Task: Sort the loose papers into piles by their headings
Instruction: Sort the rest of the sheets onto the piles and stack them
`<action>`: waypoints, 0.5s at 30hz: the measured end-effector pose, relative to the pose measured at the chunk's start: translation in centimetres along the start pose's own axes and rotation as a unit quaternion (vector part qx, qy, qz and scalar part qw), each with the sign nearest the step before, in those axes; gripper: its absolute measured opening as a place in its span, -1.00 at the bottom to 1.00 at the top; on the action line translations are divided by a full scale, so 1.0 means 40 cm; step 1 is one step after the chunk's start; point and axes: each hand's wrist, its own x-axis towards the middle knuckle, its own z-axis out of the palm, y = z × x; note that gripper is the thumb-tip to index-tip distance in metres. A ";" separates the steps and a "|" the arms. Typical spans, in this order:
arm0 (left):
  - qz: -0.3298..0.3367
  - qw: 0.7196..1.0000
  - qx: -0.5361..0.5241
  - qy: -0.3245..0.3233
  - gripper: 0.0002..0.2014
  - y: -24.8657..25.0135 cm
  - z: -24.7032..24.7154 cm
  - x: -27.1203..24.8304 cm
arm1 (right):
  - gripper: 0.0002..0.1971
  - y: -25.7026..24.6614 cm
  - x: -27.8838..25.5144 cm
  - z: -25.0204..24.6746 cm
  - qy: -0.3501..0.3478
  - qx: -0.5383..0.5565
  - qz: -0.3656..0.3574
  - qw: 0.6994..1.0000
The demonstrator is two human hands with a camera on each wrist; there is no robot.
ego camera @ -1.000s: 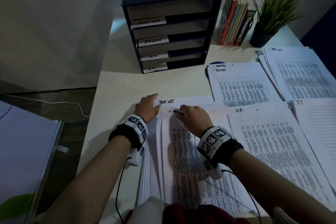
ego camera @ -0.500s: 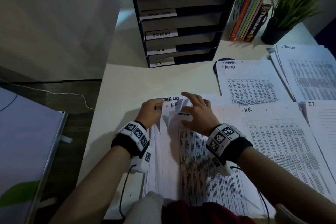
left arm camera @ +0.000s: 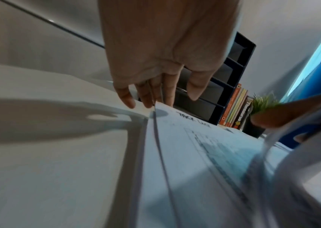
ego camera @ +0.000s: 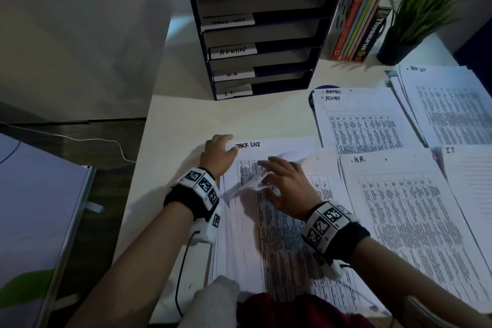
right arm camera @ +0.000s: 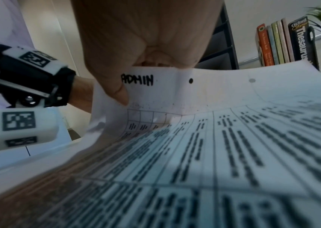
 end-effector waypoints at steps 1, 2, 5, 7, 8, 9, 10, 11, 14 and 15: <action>0.004 1.000 0.017 -0.007 -0.59 0.000 -0.001 0.003 | -0.75 -0.002 -0.001 0.001 -0.005 0.001 0.004 1.000; 0.014 0.999 0.028 -0.006 -0.59 -0.002 -0.002 0.003 | -0.75 -0.002 -0.002 0.003 -0.007 0.000 0.009 1.000; 0.051 0.996 0.073 0.013 -0.58 -0.009 -0.004 -0.007 | -0.77 -0.004 -0.004 0.009 -0.010 -0.013 0.016 1.000; 0.073 0.992 0.104 0.021 -0.55 -0.015 -0.002 -0.018 | -0.77 -0.006 -0.002 0.012 -0.010 -0.013 0.018 1.000; 0.083 0.990 0.113 0.021 -0.53 -0.017 -0.001 -0.023 | -0.77 -0.006 -0.001 0.013 -0.012 -0.012 0.019 1.000; 0.087 0.989 0.114 0.019 -0.52 -0.018 0.001 -0.028 | -0.76 -0.006 0.000 0.014 -0.015 -0.011 0.019 1.000; 0.088 0.990 0.112 0.019 -0.52 -0.019 0.002 -0.033 | -0.76 -0.006 0.001 0.015 -0.021 -0.010 0.020 1.000; 0.088 0.990 0.110 0.021 -0.53 -0.019 0.002 -0.036 | -0.77 -0.007 0.002 0.014 -0.029 -0.009 0.021 0.999; 0.095 0.988 0.114 0.039 -0.55 -0.015 -0.001 -0.046 | -0.79 -0.006 0.007 0.008 -0.051 0.003 0.026 0.998; 0.097 0.987 0.119 0.044 -0.55 -0.012 -0.002 -0.049 | -0.71 -0.008 0.007 0.002 -0.051 0.013 0.024 0.998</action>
